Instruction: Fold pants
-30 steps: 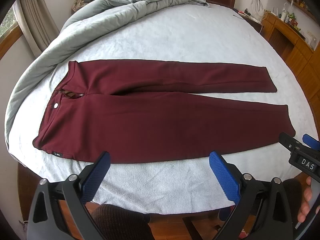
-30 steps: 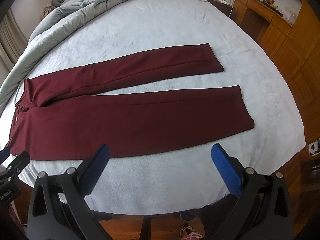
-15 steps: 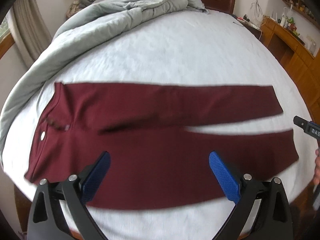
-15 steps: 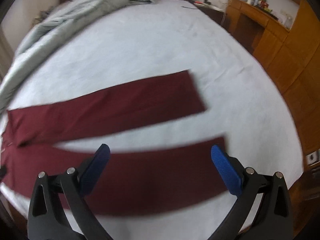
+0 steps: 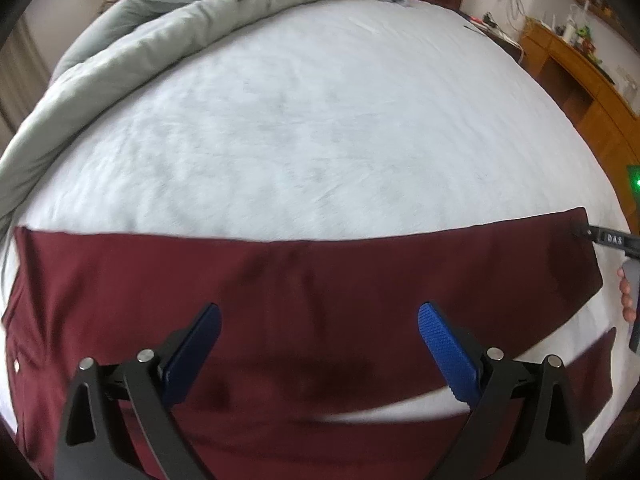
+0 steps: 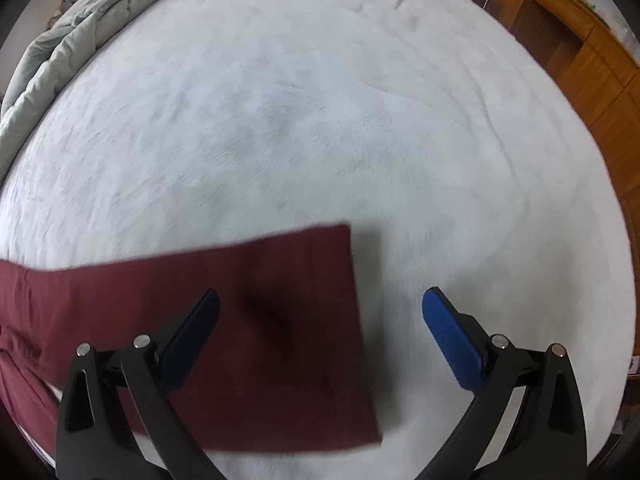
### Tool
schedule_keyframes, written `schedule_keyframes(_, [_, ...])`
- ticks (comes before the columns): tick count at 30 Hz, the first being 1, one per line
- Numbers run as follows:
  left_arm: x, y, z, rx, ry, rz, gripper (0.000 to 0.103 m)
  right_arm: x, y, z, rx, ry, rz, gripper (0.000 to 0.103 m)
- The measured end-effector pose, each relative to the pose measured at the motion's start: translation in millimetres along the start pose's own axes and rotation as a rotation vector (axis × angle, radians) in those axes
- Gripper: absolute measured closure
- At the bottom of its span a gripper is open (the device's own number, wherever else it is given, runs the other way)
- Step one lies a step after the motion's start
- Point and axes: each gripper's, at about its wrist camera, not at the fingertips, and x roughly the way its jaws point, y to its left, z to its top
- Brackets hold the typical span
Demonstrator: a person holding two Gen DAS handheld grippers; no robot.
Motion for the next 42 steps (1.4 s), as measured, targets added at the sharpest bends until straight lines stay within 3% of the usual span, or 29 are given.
schedule_keyframes(7, [32.6, -16.3, 12.7, 0.026, 0.059, -0.034, 0.004, 17.9, -18.2, 13.5, 0.020, 0.019, 0.122, 0.002])
schedule_keyframes(8, [34.8, -16.8, 12.5, 0.031, 0.062, -0.035, 0.004, 15.9, -17.5, 12.3, 0.006, 0.008, 0.130, 0.009])
schedule_keyframes(9, [37.3, -18.0, 12.8, 0.041, 0.065, -0.034, 0.004, 13.0, -14.8, 9.4, -0.012, -0.003, 0.137, 0.028])
schedule_keyframes(12, [38.8, -19.0, 12.1, 0.060, 0.067, -0.045, 0.004, 3.4, -11.2, 4.9, -0.068, -0.013, 0.156, 0.067])
schedule_keyframes(14, [39.8, -18.5, 13.0, 0.072, 0.067, -0.066, 0.004, -5.8, -12.8, 2.1, -0.077, -0.020, 0.186, 0.078])
schedule_keyframes(19, [42.6, -25.8, 22.2, 0.208, 0.020, -0.099, 0.004, -46.8, -16.0, -8.4, -0.116, -0.095, 0.279, 0.080])
schedule_keyframes(25, [52.9, -50.2, 42.9, 0.400, 0.004, -0.192, 0.004, -89.0, -18.9, -14.8, -0.164, -0.181, 0.384, 0.081])
schedule_keyframes(32, [79.8, -71.0, 65.3, 0.425, 0.025, -0.251, 0.004, -110.9, -27.1, -15.2, -0.183, -0.234, 0.443, 0.082])
schedule_keyframes(37, [94.1, -77.3, 70.2, 0.415, 0.098, -0.399, 0.004, -109.9, -31.8, -16.1, -0.185, -0.236, 0.450, 0.082])
schedule_keyframes(40, [102.5, -79.8, 65.4, 0.411, 0.200, -0.536, 0.004, -109.1, -35.8, -16.2, -0.166, -0.245, 0.459, 0.082])
schedule_keyframes(42, [105.9, -81.7, 59.9, 0.416, 0.257, -0.575, 0.004, -111.0, -38.8, -15.9, -0.154, -0.255, 0.480, 0.082])
